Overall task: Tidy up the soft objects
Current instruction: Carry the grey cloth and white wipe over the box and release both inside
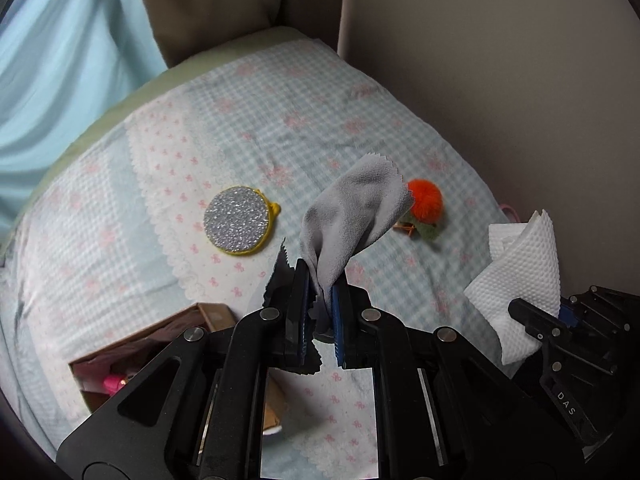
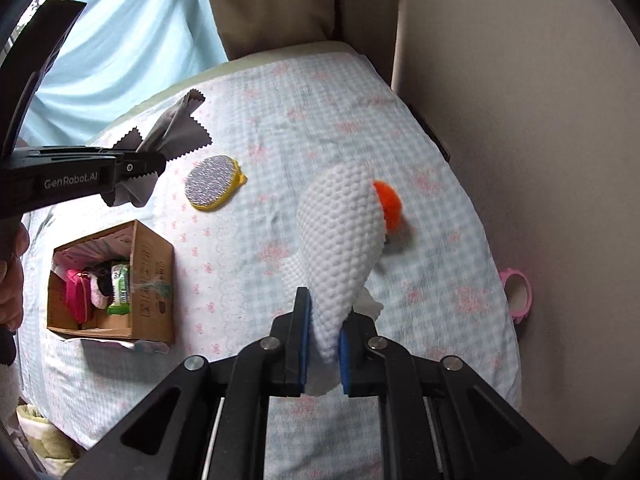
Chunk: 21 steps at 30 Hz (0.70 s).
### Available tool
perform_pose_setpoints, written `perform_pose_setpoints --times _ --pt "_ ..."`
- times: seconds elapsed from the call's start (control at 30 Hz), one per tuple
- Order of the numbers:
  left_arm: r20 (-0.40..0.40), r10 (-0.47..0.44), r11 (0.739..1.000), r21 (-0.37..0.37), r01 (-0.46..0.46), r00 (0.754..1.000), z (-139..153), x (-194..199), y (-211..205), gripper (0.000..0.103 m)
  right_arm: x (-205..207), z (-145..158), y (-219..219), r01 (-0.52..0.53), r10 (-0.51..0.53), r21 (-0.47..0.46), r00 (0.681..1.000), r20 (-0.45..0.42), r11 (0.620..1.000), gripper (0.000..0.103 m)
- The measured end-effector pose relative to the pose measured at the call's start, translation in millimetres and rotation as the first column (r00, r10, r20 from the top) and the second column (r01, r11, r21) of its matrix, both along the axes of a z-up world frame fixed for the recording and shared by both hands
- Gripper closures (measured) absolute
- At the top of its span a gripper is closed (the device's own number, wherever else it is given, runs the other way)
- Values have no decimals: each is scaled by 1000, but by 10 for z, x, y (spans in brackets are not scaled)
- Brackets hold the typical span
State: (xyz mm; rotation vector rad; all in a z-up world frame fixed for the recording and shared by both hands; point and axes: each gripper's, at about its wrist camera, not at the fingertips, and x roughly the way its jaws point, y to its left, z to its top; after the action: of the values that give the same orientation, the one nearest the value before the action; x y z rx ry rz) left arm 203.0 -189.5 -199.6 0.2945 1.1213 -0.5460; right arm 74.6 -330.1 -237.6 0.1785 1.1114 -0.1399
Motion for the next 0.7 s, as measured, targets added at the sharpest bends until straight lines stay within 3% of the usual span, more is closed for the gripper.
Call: perform_pose_setpoints --times 0.33,0.5,0.7 --pt "65 164 983 -91 -157 984 717 -402 1131 95 27 862 882 -141 140 -3 982 123 990 92" --pt "69 237 970 -80 -231 969 740 -495 1829 95 81 1043 1390 -195 191 14 969 158 981 92" --pt "50 299 953 -56 -296 953 578 -521 2569 95 248 1042 2041 -255 247 37 957 153 966 92"
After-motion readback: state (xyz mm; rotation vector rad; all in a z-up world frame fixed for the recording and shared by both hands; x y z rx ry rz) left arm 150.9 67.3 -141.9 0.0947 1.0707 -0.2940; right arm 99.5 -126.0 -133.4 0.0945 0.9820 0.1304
